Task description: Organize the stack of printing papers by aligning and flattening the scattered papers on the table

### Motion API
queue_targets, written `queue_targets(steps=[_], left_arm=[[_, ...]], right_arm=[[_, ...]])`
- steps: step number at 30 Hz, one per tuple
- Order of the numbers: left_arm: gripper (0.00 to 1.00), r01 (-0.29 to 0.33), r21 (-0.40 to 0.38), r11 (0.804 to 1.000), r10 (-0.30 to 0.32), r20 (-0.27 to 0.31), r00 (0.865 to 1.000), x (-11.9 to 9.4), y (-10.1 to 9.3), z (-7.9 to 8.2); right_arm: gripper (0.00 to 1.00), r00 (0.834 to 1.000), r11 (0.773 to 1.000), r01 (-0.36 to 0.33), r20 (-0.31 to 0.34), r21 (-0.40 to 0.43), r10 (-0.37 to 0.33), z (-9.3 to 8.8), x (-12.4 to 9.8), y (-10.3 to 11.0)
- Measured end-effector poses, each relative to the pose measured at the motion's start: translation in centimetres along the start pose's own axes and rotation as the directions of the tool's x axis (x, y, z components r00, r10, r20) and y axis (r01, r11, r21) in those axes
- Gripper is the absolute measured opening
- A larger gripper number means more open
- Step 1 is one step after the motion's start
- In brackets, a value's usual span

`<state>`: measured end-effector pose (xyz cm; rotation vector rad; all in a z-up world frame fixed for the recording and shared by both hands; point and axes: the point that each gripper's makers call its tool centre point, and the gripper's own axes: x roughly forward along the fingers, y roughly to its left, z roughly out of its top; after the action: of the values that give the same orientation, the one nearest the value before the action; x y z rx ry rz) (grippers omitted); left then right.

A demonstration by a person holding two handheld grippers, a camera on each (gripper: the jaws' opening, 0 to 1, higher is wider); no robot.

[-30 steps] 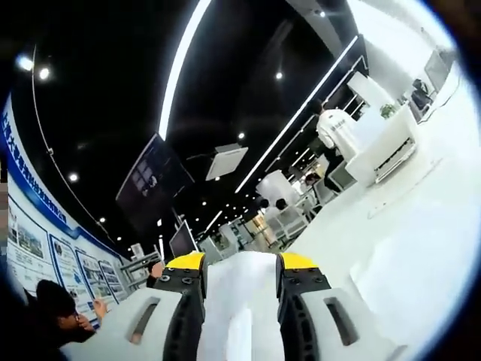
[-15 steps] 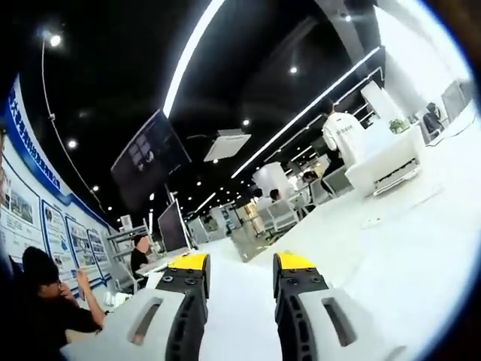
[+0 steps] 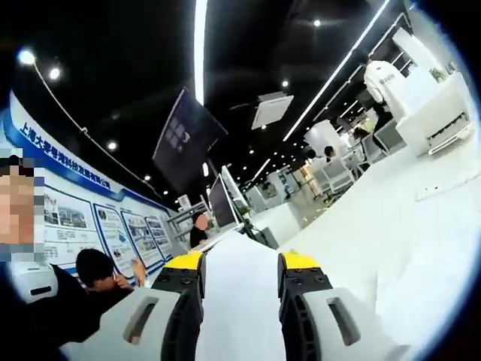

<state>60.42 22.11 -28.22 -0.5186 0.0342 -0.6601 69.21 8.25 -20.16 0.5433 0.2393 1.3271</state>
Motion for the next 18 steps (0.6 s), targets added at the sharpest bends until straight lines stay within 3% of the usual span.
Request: queue_targets(steps=[4,6,9,12,16,18], left_arm=[[0.1,0.001,0.003,1.0,-0.001,-0.003,1.0,0.0,0.0,-0.1],[0.1,0.002,0.004,1.0,-0.002,-0.008,1.0,0.0,0.0,-0.1],[0.1,0.005,0.003,1.0,-0.005,-0.009,1.0,0.0,0.0,-0.1],[0.11,0.006,0.001,1.0,-0.006,-0.008,1.0,0.1,0.0,-0.1],[0.11,0.007,0.003,1.0,-0.007,-0.015,1.0,0.2,-0.2,-0.3],[0.11,0.009,0.004,1.0,-0.009,-0.02,1.0,0.2,-0.3,-0.4]], right_arm=[[0.33,0.991,0.992,0.111,-0.072,-0.065,-0.115,-0.8,-0.4,-3.5],[0.36,0.989,0.99,0.123,-0.074,-0.065,-0.128,-0.2,-0.4,-5.0],[0.41,0.992,0.996,0.083,-0.091,-0.036,-0.086,0.4,-0.3,-5.5],[0.41,0.986,0.999,0.031,-0.163,-0.014,-0.033,0.0,0.0,-5.2],[0.39,0.97,0.992,0.044,-0.231,-0.115,-0.069,-0.6,0.5,-6.0],[0.39,0.97,0.993,0.044,-0.233,-0.114,-0.069,-0.7,0.9,-6.3]])
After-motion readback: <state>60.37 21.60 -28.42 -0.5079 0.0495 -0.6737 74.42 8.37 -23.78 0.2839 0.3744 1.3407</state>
